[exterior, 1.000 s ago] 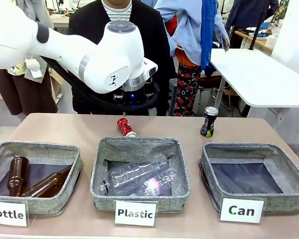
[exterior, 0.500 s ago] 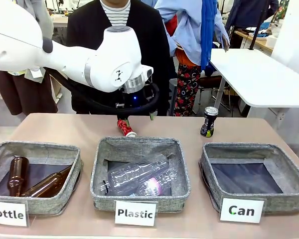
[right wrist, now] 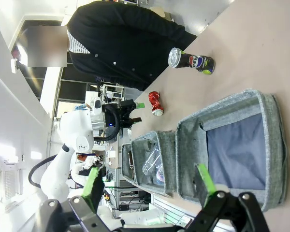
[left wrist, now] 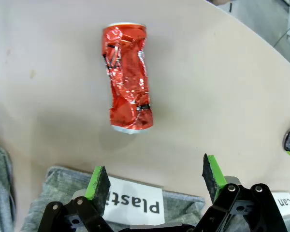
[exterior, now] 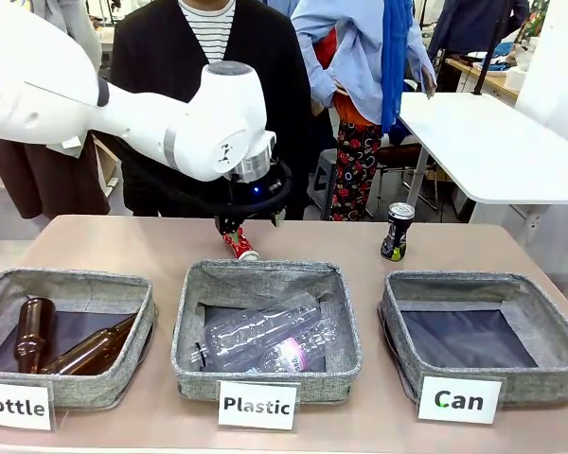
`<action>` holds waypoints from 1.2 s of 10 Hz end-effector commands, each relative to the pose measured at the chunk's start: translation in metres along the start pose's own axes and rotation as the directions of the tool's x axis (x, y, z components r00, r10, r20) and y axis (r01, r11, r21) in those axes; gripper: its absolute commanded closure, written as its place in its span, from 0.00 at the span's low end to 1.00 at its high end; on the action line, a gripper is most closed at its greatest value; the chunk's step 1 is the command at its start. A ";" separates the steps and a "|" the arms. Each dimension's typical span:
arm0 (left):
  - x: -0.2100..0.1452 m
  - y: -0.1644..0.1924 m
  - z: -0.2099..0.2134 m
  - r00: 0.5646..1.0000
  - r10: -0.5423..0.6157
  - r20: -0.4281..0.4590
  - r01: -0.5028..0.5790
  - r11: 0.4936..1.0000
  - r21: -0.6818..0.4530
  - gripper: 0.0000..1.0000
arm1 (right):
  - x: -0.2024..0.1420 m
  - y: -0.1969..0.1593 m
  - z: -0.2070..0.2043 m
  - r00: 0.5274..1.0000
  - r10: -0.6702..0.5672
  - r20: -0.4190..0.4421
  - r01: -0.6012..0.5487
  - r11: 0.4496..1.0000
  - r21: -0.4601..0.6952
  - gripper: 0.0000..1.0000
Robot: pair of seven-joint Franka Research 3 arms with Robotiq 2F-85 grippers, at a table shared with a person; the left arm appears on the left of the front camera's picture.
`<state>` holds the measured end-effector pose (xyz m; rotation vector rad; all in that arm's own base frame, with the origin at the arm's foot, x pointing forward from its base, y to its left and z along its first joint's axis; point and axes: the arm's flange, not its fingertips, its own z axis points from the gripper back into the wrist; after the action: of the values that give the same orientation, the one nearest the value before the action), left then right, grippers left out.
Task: Sort the can waste into the basket.
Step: Pick up the can waste from the table and place it in the right Fabric basket.
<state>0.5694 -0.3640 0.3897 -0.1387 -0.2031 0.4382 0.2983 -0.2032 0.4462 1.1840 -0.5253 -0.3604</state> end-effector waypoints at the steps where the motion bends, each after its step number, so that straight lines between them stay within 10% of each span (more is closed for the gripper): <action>1: 0.001 -0.018 -0.009 1.000 -0.007 0.004 0.007 0.999 0.035 0.00 | 0.001 0.001 0.000 1.000 0.013 0.012 -0.013 1.000 0.018 0.00; 12: 0.026 0.007 -0.010 0.985 -0.174 0.011 0.169 0.968 0.185 0.00 | 0.001 0.001 0.000 1.000 0.013 0.012 -0.013 1.000 0.018 0.00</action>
<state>0.5876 -0.3554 0.3860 0.0420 -0.1861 0.3205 0.2983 -0.2032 0.4462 1.1840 -0.5253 -0.3603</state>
